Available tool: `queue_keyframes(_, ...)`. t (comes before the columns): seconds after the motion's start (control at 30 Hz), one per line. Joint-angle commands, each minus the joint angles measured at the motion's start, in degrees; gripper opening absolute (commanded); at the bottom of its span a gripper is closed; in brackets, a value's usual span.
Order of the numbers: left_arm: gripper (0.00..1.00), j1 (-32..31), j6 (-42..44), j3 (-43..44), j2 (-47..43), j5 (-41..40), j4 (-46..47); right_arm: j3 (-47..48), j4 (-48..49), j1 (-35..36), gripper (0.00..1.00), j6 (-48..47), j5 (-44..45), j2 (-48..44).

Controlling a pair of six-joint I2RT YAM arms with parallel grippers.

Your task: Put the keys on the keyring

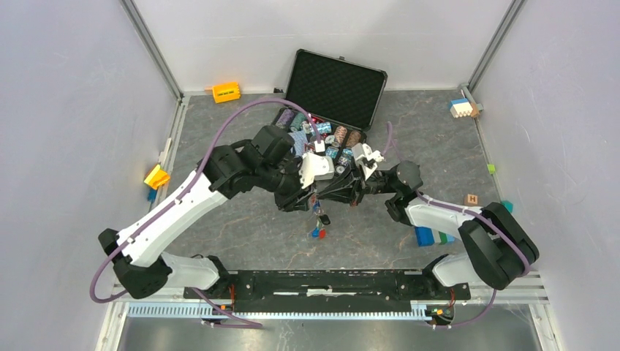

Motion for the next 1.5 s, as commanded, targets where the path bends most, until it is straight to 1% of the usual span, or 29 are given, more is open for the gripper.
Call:
queue_keyframes(0.0, 0.44, -0.3, 3.4, -3.0, -4.4, -0.7, 4.6, 1.8, 3.5, -1.4, 0.0, 0.9, 0.4, -3.2)
queue_keyframes(0.2, 0.43, -0.2, 6.4, -12.4, -11.0, 0.2, 16.7, 2.1, 10.5, -2.6, 0.0, 6.6, -0.5, -4.6)
queue_keyframes(0.3, 0.43, 0.0, 7.3, -16.1, -12.7, 0.7, 23.0, 2.2, 11.8, -3.2, 0.0, 7.8, -1.3, -5.7)
queue_keyframes(0.53, 0.47, 0.5, 6.4, -21.2, -14.4, 11.6, 32.3, 2.0, 16.4, -4.0, 0.0, 10.9, -3.0, -6.0)
queue_keyframes(0.63, 0.47, 0.6, 6.5, -21.6, -14.1, 13.1, 33.1, 2.1, 16.6, -4.1, 0.0, 10.9, -3.3, -6.3)
queue_keyframes(0.73, 0.46, 0.7, 6.6, -21.4, -13.7, 14.1, 33.4, 2.0, 16.9, -4.1, 0.0, 10.9, -3.5, -6.4)
queue_keyframes(0.8, 0.42, 0.7, 6.3, -21.0, -13.3, 14.4, 33.5, 1.8, 16.8, -4.1, 0.0, 10.9, -3.6, -6.4)
queue_keyframes(0.9, 0.32, 0.7, 6.1, -20.6, -12.6, 13.9, 33.4, 1.7, 17.0, -4.1, 0.0, 10.8, -3.8, -6.4)
queue_keyframes(1.0, 0.29, 0.7, 6.2, -20.5, -12.0, 13.1, 33.4, 1.5, 17.1, -4.0, 0.0, 10.8, -3.9, -6.6)
queue_keyframes(1.13, 0.29, 0.8, 5.3, -20.0, -11.3, 11.6, 33.6, 1.2, 17.1, -4.1, 0.0, 10.5, -4.1, -6.8)
queue_keyframes(1.23, 0.3, 1.1, 4.5, -19.6, -11.0, 11.0, 33.5, 1.0, 16.9, -4.1, 0.0, 10.1, -4.3, -7.0)
queue_keyframes(1.33, 0.33, 1.3, 4.0, -19.7, -11.2, 11.7, 33.4, 0.9, 16.2, -4.1, 0.0, 9.6, -4.3, -7.3)
queue_keyframes(1.47, 0.31, 1.4, 2.9, -19.0, -11.2, 13.5, 33.1, 0.9, 15.8, -4.1, 0.0, 9.1, -4.5, -7.2)
